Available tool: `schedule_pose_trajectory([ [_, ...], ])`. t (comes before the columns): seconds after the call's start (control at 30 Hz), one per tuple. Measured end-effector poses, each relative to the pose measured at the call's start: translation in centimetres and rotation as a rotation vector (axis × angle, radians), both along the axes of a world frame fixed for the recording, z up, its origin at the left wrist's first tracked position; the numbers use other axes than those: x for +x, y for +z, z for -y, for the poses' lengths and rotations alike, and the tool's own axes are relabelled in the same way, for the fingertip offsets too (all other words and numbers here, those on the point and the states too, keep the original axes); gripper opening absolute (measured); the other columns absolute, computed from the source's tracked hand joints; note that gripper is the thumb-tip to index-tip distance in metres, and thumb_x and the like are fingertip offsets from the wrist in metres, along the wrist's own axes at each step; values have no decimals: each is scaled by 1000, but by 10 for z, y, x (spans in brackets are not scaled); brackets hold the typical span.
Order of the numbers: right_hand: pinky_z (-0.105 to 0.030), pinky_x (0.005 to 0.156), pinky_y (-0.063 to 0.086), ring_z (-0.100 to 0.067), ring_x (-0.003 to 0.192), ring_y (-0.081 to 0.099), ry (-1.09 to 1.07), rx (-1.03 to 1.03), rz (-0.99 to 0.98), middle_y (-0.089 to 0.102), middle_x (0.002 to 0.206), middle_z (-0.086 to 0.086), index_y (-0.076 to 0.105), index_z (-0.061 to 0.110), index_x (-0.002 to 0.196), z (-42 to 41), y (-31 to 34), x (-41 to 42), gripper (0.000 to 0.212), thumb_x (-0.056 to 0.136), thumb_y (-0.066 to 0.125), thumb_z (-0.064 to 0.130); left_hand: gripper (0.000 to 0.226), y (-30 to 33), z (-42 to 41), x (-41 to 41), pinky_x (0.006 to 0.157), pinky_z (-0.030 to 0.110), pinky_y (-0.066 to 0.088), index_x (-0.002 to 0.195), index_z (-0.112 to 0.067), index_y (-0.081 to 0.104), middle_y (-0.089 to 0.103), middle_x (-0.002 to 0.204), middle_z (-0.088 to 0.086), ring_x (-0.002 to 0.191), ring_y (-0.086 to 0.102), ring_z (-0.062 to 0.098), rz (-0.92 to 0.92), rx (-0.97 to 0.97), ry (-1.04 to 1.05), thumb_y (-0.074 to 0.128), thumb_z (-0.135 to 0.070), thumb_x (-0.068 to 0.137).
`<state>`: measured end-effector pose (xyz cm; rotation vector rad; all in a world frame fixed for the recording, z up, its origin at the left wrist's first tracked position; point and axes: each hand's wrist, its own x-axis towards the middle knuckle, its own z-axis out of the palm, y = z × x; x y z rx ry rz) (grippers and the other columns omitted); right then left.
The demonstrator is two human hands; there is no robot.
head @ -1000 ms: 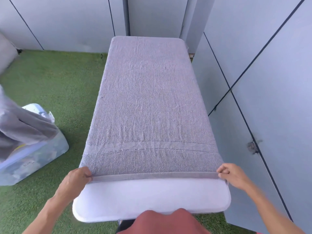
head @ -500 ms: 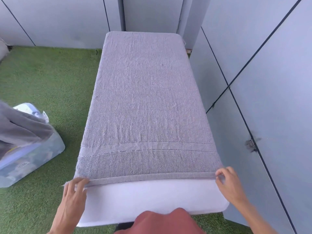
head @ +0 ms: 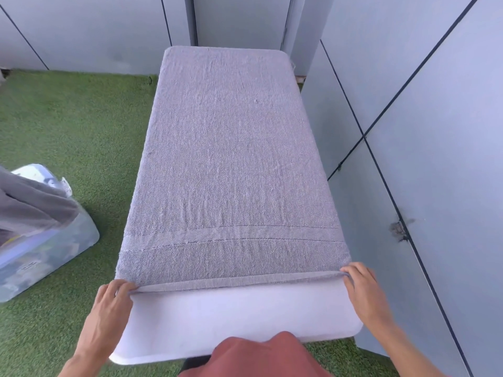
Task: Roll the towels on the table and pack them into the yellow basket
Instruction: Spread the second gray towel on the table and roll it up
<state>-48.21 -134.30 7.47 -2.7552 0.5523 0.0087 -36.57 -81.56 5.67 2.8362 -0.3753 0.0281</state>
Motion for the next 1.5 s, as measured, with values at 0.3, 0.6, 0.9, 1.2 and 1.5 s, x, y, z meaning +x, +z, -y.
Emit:
schedule_pose_trajectory([
  [0.3, -17, 72, 42, -1, 79, 60, 76, 245, -264, 65, 82, 14, 58, 40, 80, 37, 16, -10, 34, 90, 63, 7, 29, 21, -31, 21, 59, 19, 43, 88, -27, 69, 67, 83, -10, 72, 59, 6, -408, -61, -20, 70, 1, 80],
  [0.6, -18, 63, 32, -18, 77, 52, -174, 211, -164, 54, 77, 2, 60, 23, 67, 27, 15, 23, 27, 73, 74, 1, 27, 24, -16, 42, 61, 29, 40, 68, -26, 65, 54, 76, -6, 73, 49, 18, -348, -39, 114, 78, -2, 72],
  [0.9, -34, 97, 34, -25, 111, 46, -8, -36, -25, 58, 110, -2, 63, 10, 110, -11, -14, -25, 35, 77, 74, 4, 37, -16, -6, -28, 72, 52, 53, 112, 0, 56, 53, 111, 16, 93, 50, 32, 61, 23, 4, 59, 6, 76],
  [1.2, -34, 79, 41, -27, 87, 55, 52, -70, -35, 61, 91, -2, 65, 8, 93, 2, -10, 1, 21, 80, 66, -8, 38, 5, -5, 3, 68, 41, 51, 93, -8, 62, 58, 89, 3, 81, 51, 24, -87, 87, 37, 67, 19, 65],
  [1.5, -18, 65, 41, -12, 69, 57, -15, 247, -358, 63, 75, 4, 68, 13, 85, 32, 17, 16, 9, 84, 66, 4, 23, 23, -19, 38, 61, 15, 42, 93, -21, 72, 68, 84, -5, 70, 59, 5, -461, -63, 63, 63, -1, 85],
])
